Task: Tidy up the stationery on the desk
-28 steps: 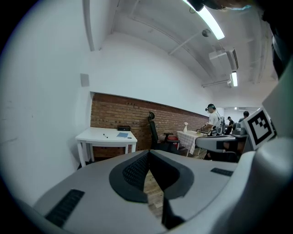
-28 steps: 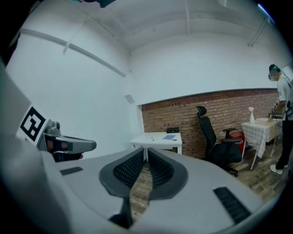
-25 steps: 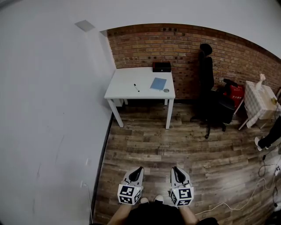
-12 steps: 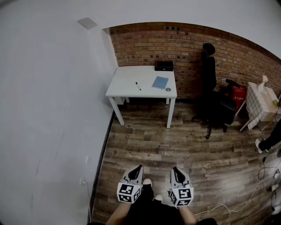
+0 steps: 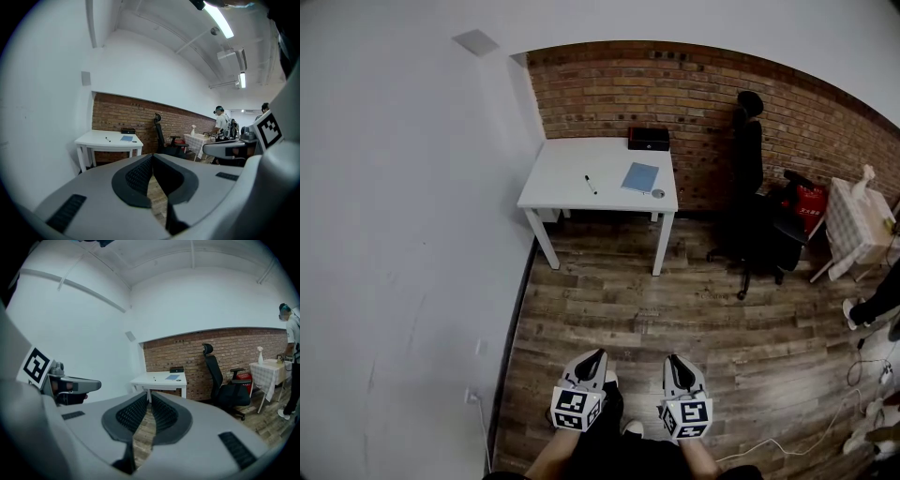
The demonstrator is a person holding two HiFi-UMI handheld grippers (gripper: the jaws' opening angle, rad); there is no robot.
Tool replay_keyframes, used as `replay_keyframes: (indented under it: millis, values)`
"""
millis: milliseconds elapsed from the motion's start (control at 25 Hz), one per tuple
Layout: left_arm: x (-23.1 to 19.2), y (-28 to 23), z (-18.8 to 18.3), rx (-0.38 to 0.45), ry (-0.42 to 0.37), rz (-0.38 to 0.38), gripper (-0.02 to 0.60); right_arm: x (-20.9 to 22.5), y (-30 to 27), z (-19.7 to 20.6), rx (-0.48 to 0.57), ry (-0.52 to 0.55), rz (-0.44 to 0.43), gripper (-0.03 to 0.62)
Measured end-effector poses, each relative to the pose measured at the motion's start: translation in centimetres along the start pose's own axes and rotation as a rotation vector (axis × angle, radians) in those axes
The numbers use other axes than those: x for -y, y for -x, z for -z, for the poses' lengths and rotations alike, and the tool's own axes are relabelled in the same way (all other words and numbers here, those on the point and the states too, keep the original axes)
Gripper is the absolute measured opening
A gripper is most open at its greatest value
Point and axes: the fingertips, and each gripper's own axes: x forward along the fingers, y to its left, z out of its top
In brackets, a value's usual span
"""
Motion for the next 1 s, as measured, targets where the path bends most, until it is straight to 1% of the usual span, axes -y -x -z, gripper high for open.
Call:
replay_keyframes:
  millis: [160, 240, 360, 480, 720, 1000]
  values:
    - [-2.9, -3.7, -0.6, -0.007, 0.004, 0.011, 0.015, 0.6, -4.7, -0.8, -0.011, 0.006, 0.007, 0.025]
    - [-4.4, -5.6, -1.0, -0.01, -0.007, 0.016, 0.015, 0.9, -7.2, -1.4, -0.016, 0.011, 0.006, 0.025]
    - [-6.7, -8.5, -2.2, -0.013, -0.027, 0.026, 0.015, 1.1, -11.2, -2.9, -0.015, 0.023, 0.003, 0.025]
    - [-9.0, -10.9, -3.7, -0.007, -0.029, 0.038, 0.015, 1.1, -14.8, -4.8, -0.007, 0.031, 0.003, 0.025]
    - [-14.3, -14.4, -5.5, -0.008, -0.029, 0.052, 0.015, -0.4, -21.4, -6.7, -0.009, 0.035, -0.005, 0.025]
    - [-18.5, -17.3, -6.9, -0.012, -0.034, 0.058, 0.015, -0.6, -25.8, -7.6, -0.021, 0.03, 0.003, 0.025]
